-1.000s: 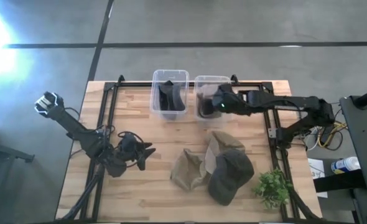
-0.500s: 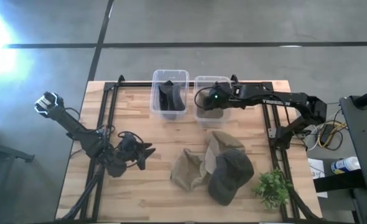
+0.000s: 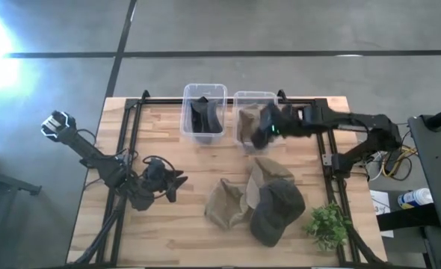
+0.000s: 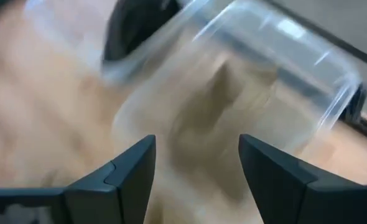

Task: Pick & Place hat
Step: Put the left brown cap into the right transparent bin

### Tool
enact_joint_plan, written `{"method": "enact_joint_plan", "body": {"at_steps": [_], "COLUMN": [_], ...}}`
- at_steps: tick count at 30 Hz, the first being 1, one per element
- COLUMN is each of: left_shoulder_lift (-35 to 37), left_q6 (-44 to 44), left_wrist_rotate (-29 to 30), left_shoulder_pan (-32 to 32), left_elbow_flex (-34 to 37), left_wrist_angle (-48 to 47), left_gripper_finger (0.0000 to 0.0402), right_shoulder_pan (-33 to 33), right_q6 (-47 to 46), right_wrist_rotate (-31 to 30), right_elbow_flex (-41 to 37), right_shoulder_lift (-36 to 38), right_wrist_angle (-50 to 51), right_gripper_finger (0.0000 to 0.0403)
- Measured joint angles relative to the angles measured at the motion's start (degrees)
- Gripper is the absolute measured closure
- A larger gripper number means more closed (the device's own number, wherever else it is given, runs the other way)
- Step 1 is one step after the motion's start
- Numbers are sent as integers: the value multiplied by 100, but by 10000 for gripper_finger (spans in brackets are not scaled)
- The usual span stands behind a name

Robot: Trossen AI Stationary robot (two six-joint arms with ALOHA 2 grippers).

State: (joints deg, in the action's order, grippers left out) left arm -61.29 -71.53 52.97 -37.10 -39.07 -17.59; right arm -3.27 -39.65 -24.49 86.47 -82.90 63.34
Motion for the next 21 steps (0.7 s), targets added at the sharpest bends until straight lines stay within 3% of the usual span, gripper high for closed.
{"method": "enact_joint_plan", "body": {"at_steps": [5, 11, 21], "left_shoulder_lift": [-130, -753, -2178], "left_q6": [665, 1985, 2484], "left_wrist_rotate": [-422, -2092, -3784], "left_shoulder_pan": [156, 584, 1475], "left_elbow_flex": [2, 288, 260], "left_wrist_angle": [129, 1841, 3546], "left_gripper_finger": [229, 229, 229], "right_shoulder_pan": [1046, 2177, 2444], "right_q6": [-1566, -2988, -3514], "right_wrist_rotate": [868, 1508, 2008], "right_elbow_flex": [34, -379, -475], "right_shoulder_lift": [-142, -741, -2120], "right_wrist_angle": [514, -556, -1778], "right_gripper_finger": [187, 188, 188]}}
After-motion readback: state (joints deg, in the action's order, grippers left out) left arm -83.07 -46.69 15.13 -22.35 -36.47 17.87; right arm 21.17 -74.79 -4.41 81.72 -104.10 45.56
